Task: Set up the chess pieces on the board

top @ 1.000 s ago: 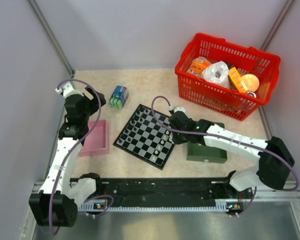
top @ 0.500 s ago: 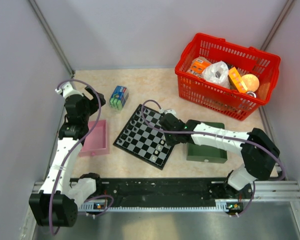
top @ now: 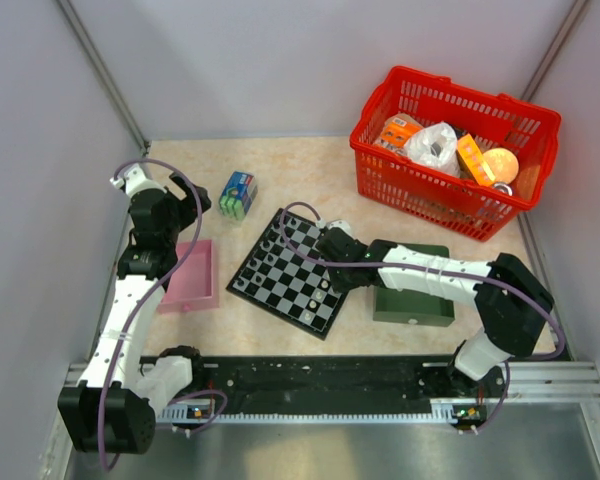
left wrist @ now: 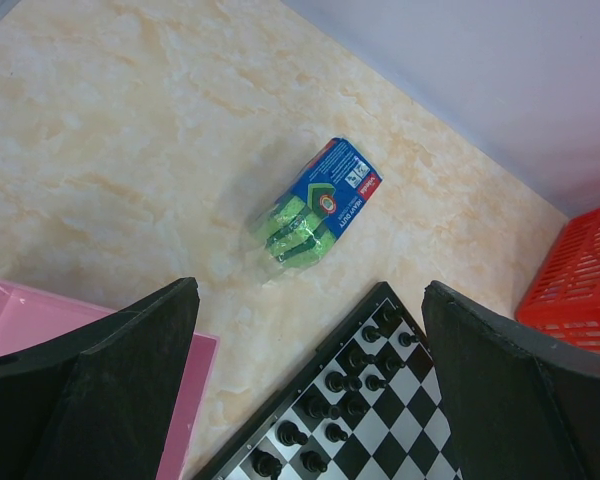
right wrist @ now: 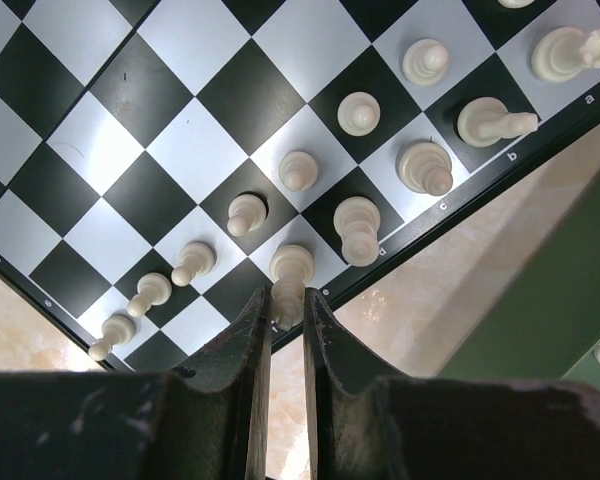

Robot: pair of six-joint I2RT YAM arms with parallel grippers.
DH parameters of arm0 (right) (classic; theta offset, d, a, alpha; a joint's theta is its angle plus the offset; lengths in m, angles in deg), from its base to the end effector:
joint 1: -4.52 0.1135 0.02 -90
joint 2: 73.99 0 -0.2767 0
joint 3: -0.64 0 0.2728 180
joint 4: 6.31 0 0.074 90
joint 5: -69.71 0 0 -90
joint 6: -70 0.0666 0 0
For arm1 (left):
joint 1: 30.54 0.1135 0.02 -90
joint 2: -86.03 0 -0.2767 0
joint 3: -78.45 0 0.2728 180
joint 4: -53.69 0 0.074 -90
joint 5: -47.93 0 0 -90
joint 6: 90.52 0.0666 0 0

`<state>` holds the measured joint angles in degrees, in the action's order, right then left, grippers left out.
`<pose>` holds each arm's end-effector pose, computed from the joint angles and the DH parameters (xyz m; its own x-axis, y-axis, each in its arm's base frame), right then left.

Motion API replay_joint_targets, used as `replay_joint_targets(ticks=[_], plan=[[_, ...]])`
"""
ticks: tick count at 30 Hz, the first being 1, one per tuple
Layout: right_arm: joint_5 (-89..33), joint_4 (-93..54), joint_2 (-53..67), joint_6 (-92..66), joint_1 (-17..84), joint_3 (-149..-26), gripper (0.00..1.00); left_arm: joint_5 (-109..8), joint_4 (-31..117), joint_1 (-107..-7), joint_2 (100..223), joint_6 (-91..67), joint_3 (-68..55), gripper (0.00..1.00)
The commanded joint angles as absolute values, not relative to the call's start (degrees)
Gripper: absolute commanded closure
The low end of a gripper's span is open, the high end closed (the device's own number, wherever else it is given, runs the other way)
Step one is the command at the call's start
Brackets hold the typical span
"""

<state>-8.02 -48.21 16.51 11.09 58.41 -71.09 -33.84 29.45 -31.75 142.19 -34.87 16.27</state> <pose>0.2170 0.2735 0.1812 -0.8160 -0.2624 -0.5152 -0.3582 0.9289 0.0943 0.2702 0.0038 0.3282 -0.1932 -0.5545 -0.8095 -0.2714 0.8230 -0.4990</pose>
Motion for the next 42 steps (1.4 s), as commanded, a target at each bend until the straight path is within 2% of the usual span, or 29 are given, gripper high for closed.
replay_joint_targets(ticks=[1, 42], plan=[[-6.67, -48.02, 16.72, 10.50, 59.27, -73.86, 0.98, -33.46, 32.10, -31.59, 141.75, -34.27, 16.44, 0.01], [-6.85, -49.87, 19.44, 8.56, 59.71, -75.96, 0.90, -33.55, 32.37, -31.42, 141.67, -34.27, 16.53, 0.01]])
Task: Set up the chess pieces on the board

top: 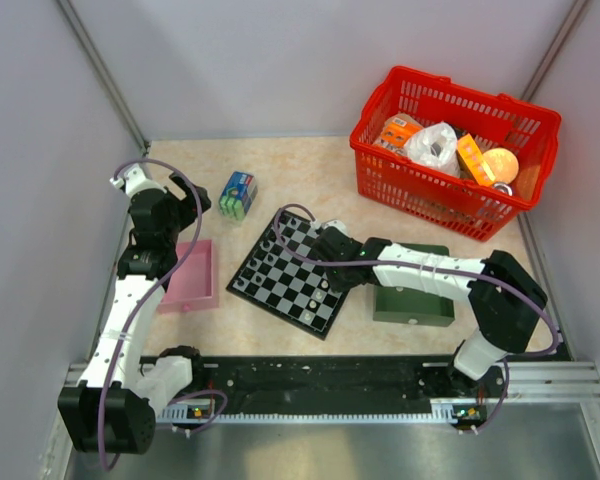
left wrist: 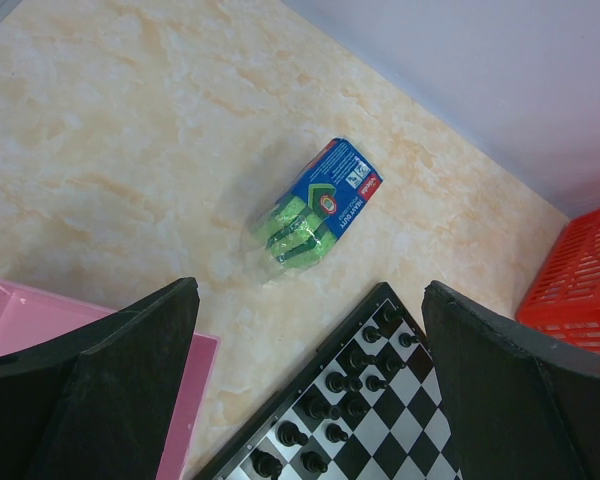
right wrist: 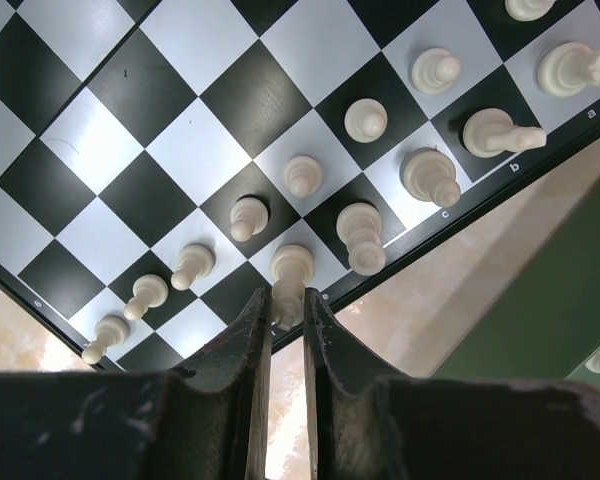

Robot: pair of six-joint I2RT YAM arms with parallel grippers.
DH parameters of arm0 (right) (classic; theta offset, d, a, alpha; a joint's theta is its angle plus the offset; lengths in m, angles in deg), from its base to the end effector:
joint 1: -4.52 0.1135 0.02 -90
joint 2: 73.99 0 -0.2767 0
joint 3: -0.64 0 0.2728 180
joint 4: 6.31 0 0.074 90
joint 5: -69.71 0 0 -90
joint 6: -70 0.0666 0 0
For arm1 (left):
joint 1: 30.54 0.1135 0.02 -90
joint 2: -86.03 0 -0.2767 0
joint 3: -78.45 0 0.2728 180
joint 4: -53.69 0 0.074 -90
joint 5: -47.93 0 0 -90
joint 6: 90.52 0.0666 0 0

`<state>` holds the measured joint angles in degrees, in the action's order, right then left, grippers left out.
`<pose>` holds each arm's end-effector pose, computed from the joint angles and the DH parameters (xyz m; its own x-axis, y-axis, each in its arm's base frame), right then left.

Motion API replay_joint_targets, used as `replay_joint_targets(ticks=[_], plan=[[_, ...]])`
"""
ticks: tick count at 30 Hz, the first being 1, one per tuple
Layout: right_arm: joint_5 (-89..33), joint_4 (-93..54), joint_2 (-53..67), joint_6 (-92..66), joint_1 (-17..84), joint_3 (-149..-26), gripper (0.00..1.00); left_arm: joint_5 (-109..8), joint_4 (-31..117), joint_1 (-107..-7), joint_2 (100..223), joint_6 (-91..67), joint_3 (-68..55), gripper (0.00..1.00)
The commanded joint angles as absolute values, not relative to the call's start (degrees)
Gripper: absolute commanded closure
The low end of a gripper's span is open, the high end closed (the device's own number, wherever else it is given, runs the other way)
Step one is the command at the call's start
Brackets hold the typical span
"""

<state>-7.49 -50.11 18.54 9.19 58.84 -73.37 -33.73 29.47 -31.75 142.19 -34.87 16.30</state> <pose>0.2193 0.2801 0.1802 -0.8080 -0.3098 -0.5012 -0.3872 0.9203 0.0553 0.2702 0.0040 0.3280 -0.1923 -0.5543 -0.8098 -0.2729 0.8228 -0.4985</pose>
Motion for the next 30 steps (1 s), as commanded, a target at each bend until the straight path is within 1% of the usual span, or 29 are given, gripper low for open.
replay_joint_targets(ticks=[1, 10, 14, 23, 30], plan=[[-6.76, -49.87, 19.35, 8.56, 59.63, -75.96, 0.89, -33.55, 32.37, -31.42, 141.66, -34.27, 16.53, 0.01], [-6.76, -49.96, 18.04, 8.21, 59.62, -76.40, 0.79, -33.81, 32.54, -31.42, 141.66, -34.44, 16.70, 0.01], [-7.02, -49.87, 17.95, 7.95, 59.62, -76.23, 0.79, -33.90, 32.46, -31.42, 141.57, -34.44, 16.70, 0.01], [-7.11, -50.75, 17.16, 7.51, 59.62, -77.11, 0.71, -33.81, 32.37, -31.51, 141.58, -34.36, 16.62, 0.01], [-6.84, -51.36, 13.03, 7.51, 59.62, -77.90, 0.60, -33.90, 32.19, -31.42, 141.75, -34.44, 16.18, 0.01]])
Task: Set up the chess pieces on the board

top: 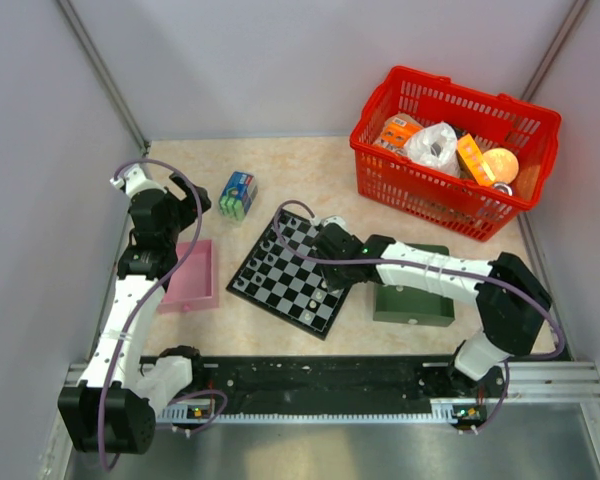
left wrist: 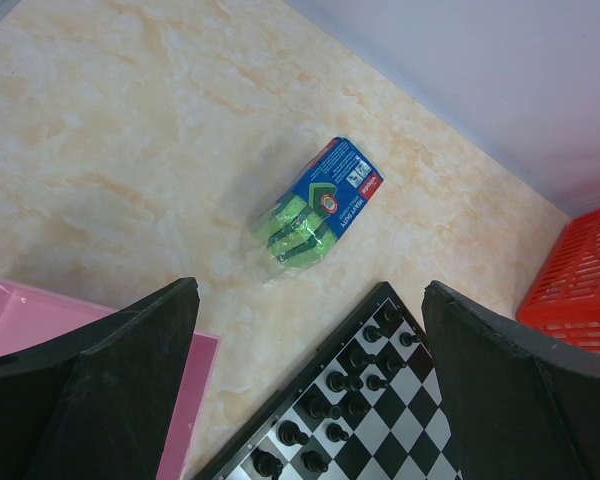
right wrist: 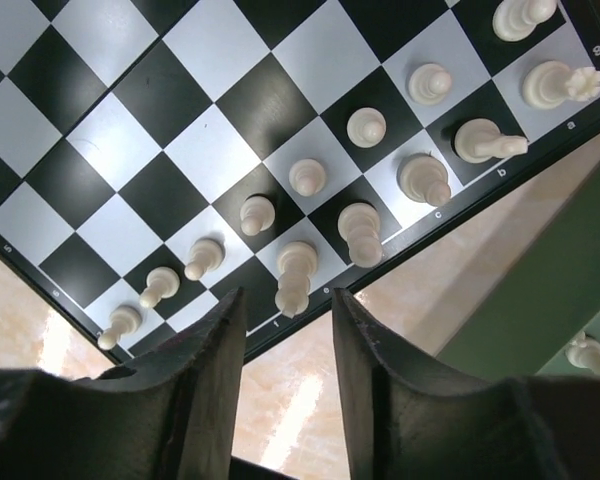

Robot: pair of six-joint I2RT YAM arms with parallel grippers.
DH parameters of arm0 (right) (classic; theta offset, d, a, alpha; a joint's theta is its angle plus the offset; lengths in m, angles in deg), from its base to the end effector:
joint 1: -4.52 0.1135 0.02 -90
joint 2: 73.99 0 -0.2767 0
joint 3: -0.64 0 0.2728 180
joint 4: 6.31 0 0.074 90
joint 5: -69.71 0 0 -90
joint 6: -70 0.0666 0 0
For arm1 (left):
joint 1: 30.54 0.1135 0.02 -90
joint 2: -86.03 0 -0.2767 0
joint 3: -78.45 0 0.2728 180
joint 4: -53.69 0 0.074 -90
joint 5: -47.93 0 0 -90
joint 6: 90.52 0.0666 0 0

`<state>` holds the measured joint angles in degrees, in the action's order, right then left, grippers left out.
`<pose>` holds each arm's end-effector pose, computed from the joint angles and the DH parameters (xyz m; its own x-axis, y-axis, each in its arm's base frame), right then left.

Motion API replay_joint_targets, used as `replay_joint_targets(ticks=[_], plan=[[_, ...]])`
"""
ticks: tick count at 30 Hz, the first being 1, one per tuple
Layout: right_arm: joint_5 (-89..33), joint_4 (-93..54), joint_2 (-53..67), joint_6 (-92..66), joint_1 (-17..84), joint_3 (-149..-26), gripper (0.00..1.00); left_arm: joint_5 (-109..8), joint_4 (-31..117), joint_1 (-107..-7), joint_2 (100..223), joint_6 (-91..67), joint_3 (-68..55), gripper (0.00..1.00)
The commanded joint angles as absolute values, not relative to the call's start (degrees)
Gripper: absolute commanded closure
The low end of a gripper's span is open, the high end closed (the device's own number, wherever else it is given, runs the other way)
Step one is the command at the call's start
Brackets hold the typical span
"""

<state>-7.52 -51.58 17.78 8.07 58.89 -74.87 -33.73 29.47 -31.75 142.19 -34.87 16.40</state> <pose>0.2197 0.2813 0.1915 -0.7960 -0.3228 -0.5121 -0.4043 0.9131 0.0529 0.2702 0.0040 0.3273 -0.1937 -0.5543 -0.8095 -0.2738 0.8228 -0.4980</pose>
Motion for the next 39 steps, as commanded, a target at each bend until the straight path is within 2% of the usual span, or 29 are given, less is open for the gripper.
replay_joint_targets(ticks=[1, 5, 9, 13, 20, 26, 29, 35, 39], plan=[[-6.84, -51.45, 12.24, 7.42, 59.62, -77.90, 0.56, -33.90, 31.84, -31.42, 141.75, -34.44, 15.83, 0.01], [-5.18, -51.71, 8.12, 7.68, 59.71, -77.20, 0.43, -33.72, 30.61, -31.42, 141.66, -34.44, 14.16, 0.01], [-1.84, -52.07, 4.33, 8.38, 59.62, -75.71, 0.26, -33.72, 29.91, -31.42, 142.36, -34.62, 11.88, 0.01], [1.06, -52.16, 1.08, 9.18, 58.93, -73.77, 0.16, -34.07, 27.63, -31.33, 145.17, -34.88, 8.54, 0.01], [-0.51, -56.80, -2.70, 10.93, 50.68, -74.64, 0.14, -33.46, 27.09, -31.33, 147.28, -36.38, 3.88, 0.01], [-12.73, -63.84, -3.41, 12.34, 42.05, -80.70, 0.08, -29.33, 18.58, -31.42, 150.10, -36.02, -4.12, 0.01], [-12.04, -64.55, -3.76, 12.52, 42.05, -80.89, 0.06, -29.77, 18.75, -31.42, 149.23, -34.80, -4.13, 0.01], [-1.16, -64.98, -5.52, 12.16, 41.70, -74.84, 0.06, -32.75, 16.29, -31.42, 145.54, -33.74, 1.05, 0.01], [-0.08, -68.15, -5.17, 13.92, 39.41, -73.60, 0.10, -37.24, 13.57, -31.42, 143.07, -31.99, 1.67, 0.01]])
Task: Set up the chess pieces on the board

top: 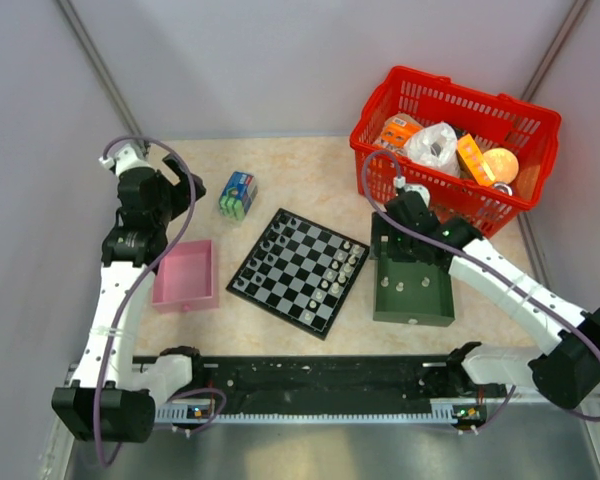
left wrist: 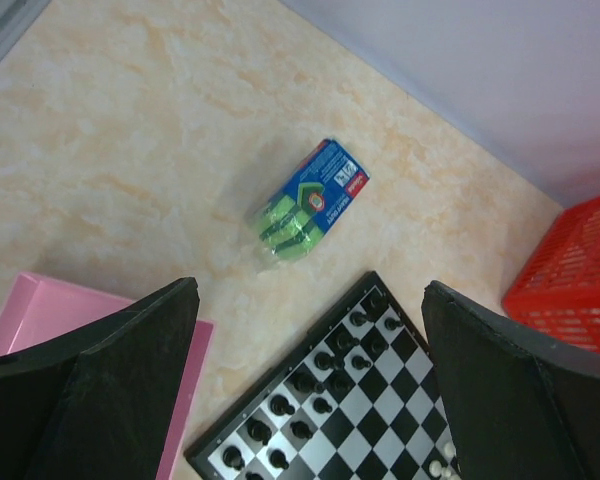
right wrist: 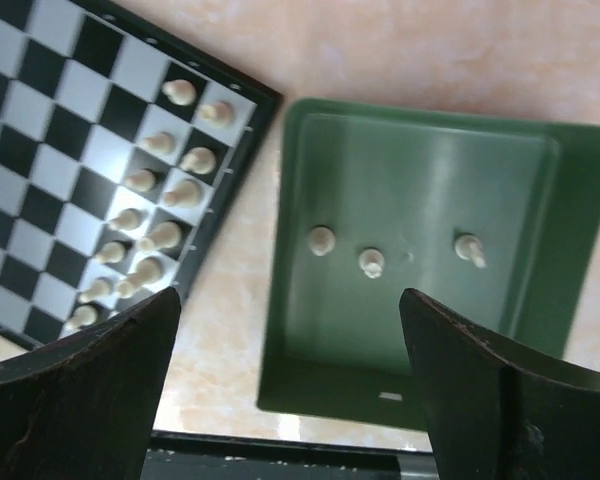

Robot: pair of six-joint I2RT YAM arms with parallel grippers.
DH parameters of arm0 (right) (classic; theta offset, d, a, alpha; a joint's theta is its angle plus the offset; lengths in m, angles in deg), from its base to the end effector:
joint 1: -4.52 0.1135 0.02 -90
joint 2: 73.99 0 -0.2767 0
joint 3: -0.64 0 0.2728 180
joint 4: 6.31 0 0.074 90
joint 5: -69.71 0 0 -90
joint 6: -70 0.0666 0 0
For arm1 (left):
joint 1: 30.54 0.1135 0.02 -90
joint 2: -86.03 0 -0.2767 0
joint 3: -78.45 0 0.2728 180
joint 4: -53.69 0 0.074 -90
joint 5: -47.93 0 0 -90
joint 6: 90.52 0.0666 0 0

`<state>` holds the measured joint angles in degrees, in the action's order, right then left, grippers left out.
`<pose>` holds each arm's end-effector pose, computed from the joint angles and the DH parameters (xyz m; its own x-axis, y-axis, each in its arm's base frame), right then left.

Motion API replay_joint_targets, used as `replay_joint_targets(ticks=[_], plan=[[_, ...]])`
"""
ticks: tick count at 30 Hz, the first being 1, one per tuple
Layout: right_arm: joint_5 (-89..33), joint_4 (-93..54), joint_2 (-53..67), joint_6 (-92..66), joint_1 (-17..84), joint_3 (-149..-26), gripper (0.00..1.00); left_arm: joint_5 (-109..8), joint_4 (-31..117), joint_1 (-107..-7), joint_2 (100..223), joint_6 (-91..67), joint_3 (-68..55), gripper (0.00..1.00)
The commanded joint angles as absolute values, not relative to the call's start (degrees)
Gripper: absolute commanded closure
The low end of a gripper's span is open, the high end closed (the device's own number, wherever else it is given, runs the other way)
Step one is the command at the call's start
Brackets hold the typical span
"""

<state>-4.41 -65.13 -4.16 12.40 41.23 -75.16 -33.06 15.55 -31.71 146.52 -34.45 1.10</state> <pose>0.2348 0.1523 0.2916 -0.7766 0.0638 -0.6268 -0.0312 0.9897 0.1394 0.2752 0.0048 0.3827 -0.2309 -0.5467 -0.8049 -0.3069 0.8259 -0.4730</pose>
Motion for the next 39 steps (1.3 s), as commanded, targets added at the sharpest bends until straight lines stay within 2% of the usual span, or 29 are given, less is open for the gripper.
replay_joint_targets(ticks=[1, 5, 10, 16, 23, 29, 34, 39], plan=[[0.62, -68.24, -5.52, 14.53, 39.24, -72.72, 0.11, -37.24, 12.69, -31.42, 142.55, -31.55, 1.94, 0.01], [-0.51, -68.94, -6.83, 17.35, 36.95, -69.12, 0.25, -36.54, 9.61, -31.42, 141.32, -30.40, 1.67, 0.01], [-2.44, -67.54, -9.12, 16.66, 31.96, -64.72, 0.36, -37.76, 9.17, -31.42, 140.17, -30.92, 3.34, 0.01], [-5.96, -66.04, -10.62, 14.98, 24.83, -61.55, 0.41, -39.08, 9.60, -31.42, 139.47, -32.25, 5.63, 0.01], [-6.67, -63.85, -9.74, 14.54, 22.10, -59.00, 0.48, -39.26, 8.38, -31.42, 139.64, -31.10, 5.19, 0.01], [-8.68, -60.34, -8.60, 11.91, 21.92, -59.00, 0.52, -39.70, 6.53, -31.42, 139.11, -30.23, 5.19, 0.01], [-16.23, -59.01, -6.05, 9.35, 22.18, -61.98, 0.51, -39.79, 5.91, -31.42, 139.55, -30.13, 5.01, 0.01], [-17.57, -56.73, -5.61, 10.32, 26.92, -62.69, 0.50, -39.96, 6.26, -31.51, 139.38, -30.58, 5.01, 0.01]])
